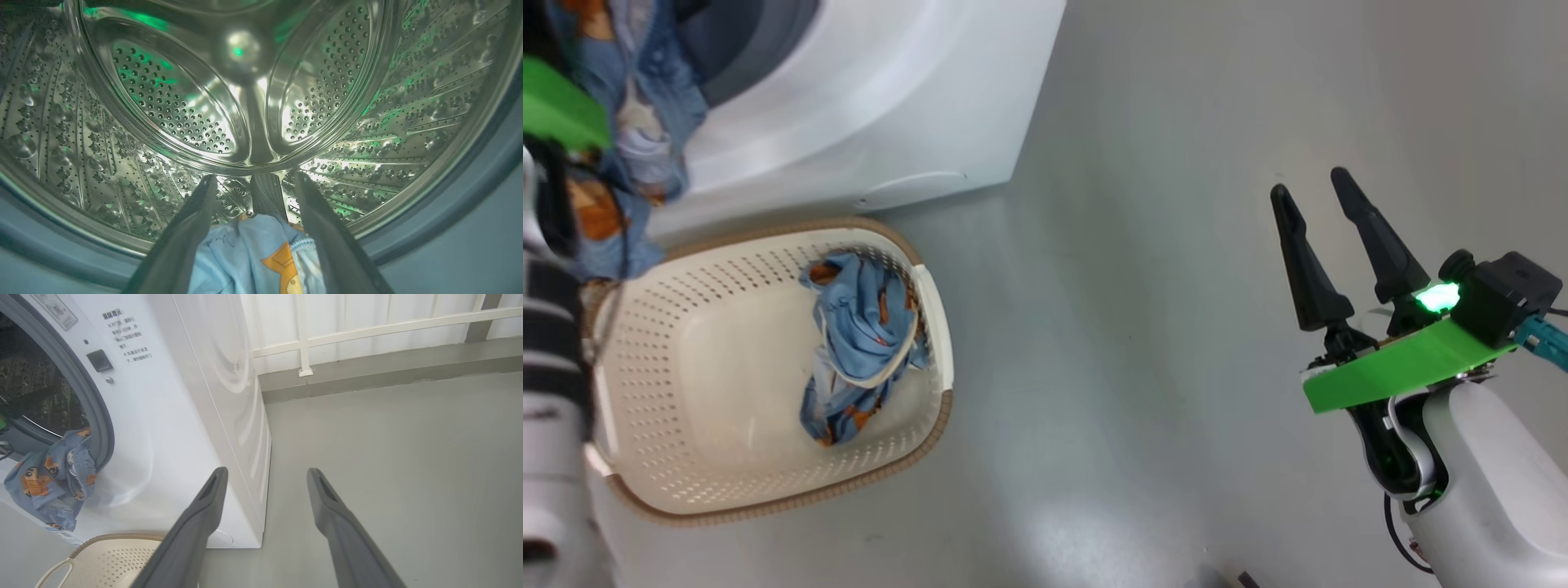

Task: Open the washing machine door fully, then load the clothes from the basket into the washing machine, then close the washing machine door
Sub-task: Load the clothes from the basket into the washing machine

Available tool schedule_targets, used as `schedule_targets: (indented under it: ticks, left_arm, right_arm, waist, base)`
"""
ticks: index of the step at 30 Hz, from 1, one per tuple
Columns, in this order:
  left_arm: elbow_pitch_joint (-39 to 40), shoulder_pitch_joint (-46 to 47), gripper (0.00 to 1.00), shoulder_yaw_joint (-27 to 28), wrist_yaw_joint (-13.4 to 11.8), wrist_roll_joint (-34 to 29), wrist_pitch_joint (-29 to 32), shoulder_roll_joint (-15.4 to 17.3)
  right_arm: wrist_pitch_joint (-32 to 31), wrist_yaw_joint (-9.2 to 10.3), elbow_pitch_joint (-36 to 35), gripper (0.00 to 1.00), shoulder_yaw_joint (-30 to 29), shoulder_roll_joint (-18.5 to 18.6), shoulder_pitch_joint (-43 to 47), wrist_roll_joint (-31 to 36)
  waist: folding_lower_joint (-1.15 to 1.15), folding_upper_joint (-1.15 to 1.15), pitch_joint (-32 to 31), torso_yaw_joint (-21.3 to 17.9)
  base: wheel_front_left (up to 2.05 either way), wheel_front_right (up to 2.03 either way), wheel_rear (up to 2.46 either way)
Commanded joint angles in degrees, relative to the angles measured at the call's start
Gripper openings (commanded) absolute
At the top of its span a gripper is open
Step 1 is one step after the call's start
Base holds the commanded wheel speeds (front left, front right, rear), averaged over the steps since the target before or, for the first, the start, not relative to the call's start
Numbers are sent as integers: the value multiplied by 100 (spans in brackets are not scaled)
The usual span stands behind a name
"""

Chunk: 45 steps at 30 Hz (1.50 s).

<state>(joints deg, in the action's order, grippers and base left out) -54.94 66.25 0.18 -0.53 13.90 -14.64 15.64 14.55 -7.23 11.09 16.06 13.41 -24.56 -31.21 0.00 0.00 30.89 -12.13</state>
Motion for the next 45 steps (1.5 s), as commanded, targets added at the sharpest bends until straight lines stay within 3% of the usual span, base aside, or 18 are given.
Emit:
schedule_targets:
  ticks: [1, 10, 25, 45]
  left_arm:
    - [274, -194, 100, 138, -26, -2, -35, 198]
    - [1048, -1375, 100, 429, 9, -279, -35, -116]
    - [1904, -2922, 100, 909, 291, -576, -36, -692]
    - [2882, -4475, 100, 889, 315, -1056, -36, -1053]
  right_arm:
    - [45, -25, -94, 100, 45, 91, 199, 59]
    - [45, -25, 15, 100, 10, 231, 358, 69]
    - [45, -25, 172, 100, -89, 504, 807, 65]
    - [45, -25, 174, 100, -344, 591, 1419, 133]
  waist:
    - [0, 0, -136, 79]
    - [0, 0, -694, 281]
    - [0, 0, -1662, 612]
    - [0, 0, -2266, 875]
  base:
    - [0, 0, 0]
    - [0, 0, 0]
    - [0, 0, 0]
    - [0, 0, 0]
